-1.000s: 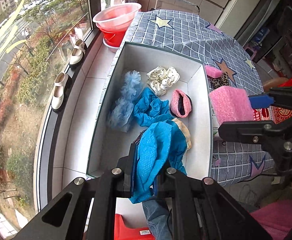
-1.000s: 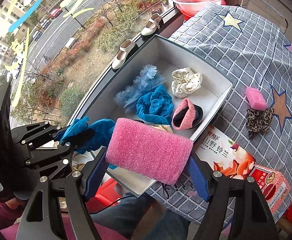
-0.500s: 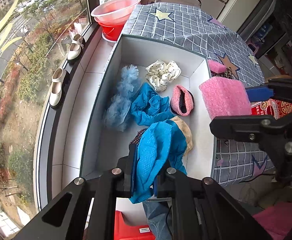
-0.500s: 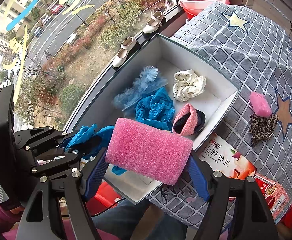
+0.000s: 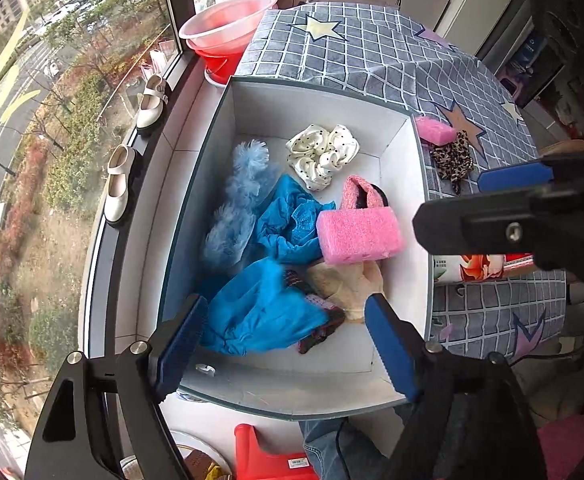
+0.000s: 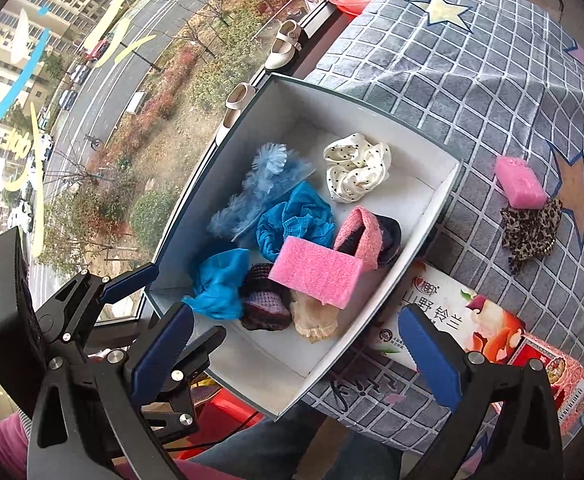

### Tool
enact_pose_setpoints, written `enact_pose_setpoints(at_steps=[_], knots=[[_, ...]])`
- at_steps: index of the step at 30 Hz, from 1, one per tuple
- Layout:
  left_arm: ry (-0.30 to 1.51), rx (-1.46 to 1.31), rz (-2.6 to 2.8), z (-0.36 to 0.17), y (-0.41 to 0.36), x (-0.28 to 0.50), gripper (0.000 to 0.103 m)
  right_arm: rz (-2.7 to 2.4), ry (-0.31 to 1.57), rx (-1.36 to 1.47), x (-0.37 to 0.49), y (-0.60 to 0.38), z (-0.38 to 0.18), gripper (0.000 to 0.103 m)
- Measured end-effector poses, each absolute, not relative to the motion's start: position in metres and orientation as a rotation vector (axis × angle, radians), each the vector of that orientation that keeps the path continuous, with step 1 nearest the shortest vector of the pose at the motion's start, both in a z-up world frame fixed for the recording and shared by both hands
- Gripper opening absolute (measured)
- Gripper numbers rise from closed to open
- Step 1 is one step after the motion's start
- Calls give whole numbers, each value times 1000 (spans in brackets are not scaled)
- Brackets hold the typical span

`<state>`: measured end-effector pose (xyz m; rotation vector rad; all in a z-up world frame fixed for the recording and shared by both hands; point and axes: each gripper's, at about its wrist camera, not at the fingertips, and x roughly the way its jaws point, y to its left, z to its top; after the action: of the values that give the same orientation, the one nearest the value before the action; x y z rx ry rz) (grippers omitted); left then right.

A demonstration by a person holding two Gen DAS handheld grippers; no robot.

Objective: Organize soft objects

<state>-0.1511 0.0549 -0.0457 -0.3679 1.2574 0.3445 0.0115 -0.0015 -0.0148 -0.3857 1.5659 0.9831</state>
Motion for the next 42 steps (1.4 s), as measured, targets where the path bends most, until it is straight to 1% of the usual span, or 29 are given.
enact_pose_setpoints(at_steps=[5, 9, 12, 16, 19, 24, 32, 36, 42], knots=[[1245, -463, 279, -32, 55, -128, 87, 941, 1609, -325, 47, -41, 9, 103], [1226, -554, 224, -19, 52, -100, 87, 860, 1584, -338, 94, -86, 34, 103], [1232, -601, 180, -14, 44, -76, 87, 781, 1582, -350, 135, -119, 33, 103], [1263, -594, 175, -11, 27, -38, 87, 690, 1637, -360, 184, -151, -4, 103], [1282, -602, 177, -13, 17, -10, 87, 693, 1670, -398, 207, -157, -38, 103], [1317, -583, 227, -18, 6, 28, 87, 770, 1697, -486, 230, -138, -97, 103], [1360, -620, 332, -33, 4, 60, 87, 830, 1686, -646, 247, -100, -180, 103], [1371, -623, 354, -45, 0, 85, 87, 793, 1621, -717, 247, -100, -199, 103], [1396, -672, 336, -85, -13, 139, 87, 588, 1489, -768, 262, -144, -192, 103]])
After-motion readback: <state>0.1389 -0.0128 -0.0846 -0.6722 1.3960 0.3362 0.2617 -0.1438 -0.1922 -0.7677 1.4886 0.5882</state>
